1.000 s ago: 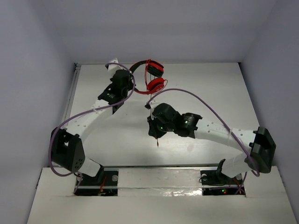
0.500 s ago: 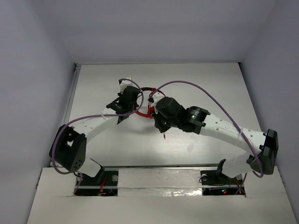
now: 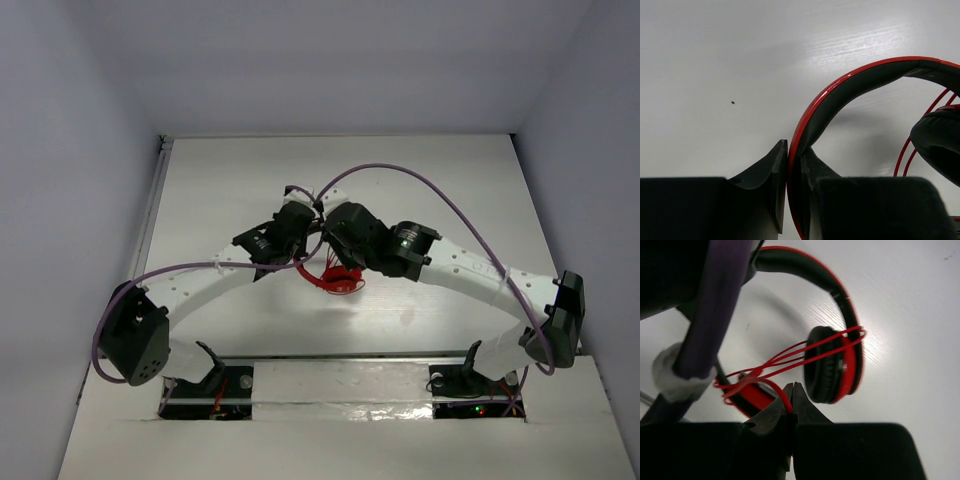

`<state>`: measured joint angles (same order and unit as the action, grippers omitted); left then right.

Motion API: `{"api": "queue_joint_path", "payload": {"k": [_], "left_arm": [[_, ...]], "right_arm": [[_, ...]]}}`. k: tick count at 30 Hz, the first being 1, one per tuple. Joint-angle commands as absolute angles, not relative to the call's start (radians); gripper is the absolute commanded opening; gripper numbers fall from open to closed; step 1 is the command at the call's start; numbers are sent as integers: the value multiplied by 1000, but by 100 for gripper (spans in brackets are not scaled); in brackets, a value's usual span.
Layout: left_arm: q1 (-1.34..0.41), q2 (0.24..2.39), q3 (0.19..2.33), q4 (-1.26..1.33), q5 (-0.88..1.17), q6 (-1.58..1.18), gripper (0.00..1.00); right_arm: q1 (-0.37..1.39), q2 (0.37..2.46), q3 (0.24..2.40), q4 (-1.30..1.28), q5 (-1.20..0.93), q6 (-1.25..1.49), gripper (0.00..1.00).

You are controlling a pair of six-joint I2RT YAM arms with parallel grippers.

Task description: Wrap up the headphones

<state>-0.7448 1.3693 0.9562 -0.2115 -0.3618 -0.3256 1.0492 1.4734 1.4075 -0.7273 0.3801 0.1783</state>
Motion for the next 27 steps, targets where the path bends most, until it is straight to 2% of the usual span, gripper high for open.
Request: {"api": "queue_joint_path", "payload": {"k": [1,14,17,22,26,27], "left_arm": [[-749,1310,1006,-273,-324,-278,0],[-749,1244,1028,-261,-124,-199,0],[-736,1230,1043,-242,-65,-199,0],[-727,1221,1068,-267,-49,-169,0],[-707,1193,1068,-258,1,-172,0],[-698,1190,1072,-259,32,-173,0]], "right_arm": [[1058,1465,1444,-721,506,130,0],[1048,1388,1279,-542,649,186,1],[1028,1350,1240,-491,673,204,4],[976,1263,1175,-416,675,203,15],[937,1243,1154,-414,649,207,18],[928,1239,1147,-413,641,210,22]]}}
